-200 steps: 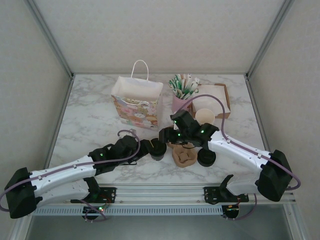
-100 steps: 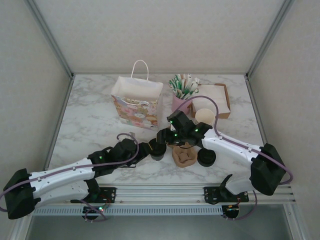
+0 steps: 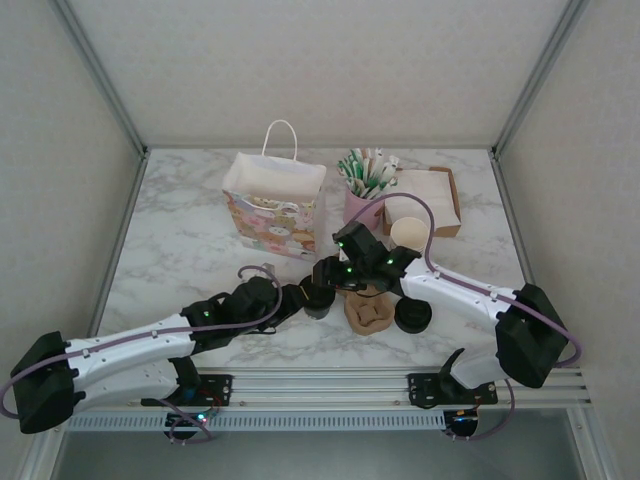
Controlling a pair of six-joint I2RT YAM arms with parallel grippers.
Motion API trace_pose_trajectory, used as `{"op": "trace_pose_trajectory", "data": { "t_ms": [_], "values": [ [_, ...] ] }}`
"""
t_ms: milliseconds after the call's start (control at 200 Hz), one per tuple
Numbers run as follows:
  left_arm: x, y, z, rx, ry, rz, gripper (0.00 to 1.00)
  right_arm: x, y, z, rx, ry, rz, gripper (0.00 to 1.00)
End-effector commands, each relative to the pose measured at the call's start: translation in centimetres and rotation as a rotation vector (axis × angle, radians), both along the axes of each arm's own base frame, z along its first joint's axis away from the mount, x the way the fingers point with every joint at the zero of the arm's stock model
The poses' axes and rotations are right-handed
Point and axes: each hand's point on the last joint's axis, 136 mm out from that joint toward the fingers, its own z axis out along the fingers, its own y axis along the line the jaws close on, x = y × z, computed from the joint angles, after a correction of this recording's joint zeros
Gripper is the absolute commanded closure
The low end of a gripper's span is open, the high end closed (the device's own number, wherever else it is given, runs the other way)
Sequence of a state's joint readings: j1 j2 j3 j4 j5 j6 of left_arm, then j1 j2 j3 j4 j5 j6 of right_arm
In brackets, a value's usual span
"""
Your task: Pack the takeout coffee
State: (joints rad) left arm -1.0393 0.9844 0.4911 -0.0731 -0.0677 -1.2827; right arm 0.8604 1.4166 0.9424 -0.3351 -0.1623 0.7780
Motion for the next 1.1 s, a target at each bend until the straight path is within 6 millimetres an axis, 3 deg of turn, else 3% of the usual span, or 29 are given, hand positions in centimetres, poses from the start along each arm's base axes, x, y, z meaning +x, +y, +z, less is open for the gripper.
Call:
{"op": "trace_pose_trajectory", "data": {
  "t_ms": [0,531,651,811,1096],
  "values": [
    [-1.1,1.4,-3.2,0.139,0.056,-0.022,0.58,-1.5,-1.8,-3.5,-0.073,0.102,-0.036,0.53],
    [-1.7,2.7,-6.1,0.231,0.089,-0.016,0.59,-4.0,-5.2,-7.9,-0.22,0.2,-0.099,0.55],
    [-1.8,2.9,-6.5,0.232,0.094,-0.013,0.6,-4.5,-5.0,-8.3,-0.238,0.203,-0.086,0.55],
    [-1.4,3.3,-5.6,0.238,0.069,0.008,0.6,-4.3,-4.4,-7.5,-0.252,0.173,-0.078,0.55],
    [-0.2,3.9,-1.6,0.191,-0.02,0.046,0.56,-3.8,-2.9,-4.3,-0.22,0.119,-0.074,0.53]
  ]
}}
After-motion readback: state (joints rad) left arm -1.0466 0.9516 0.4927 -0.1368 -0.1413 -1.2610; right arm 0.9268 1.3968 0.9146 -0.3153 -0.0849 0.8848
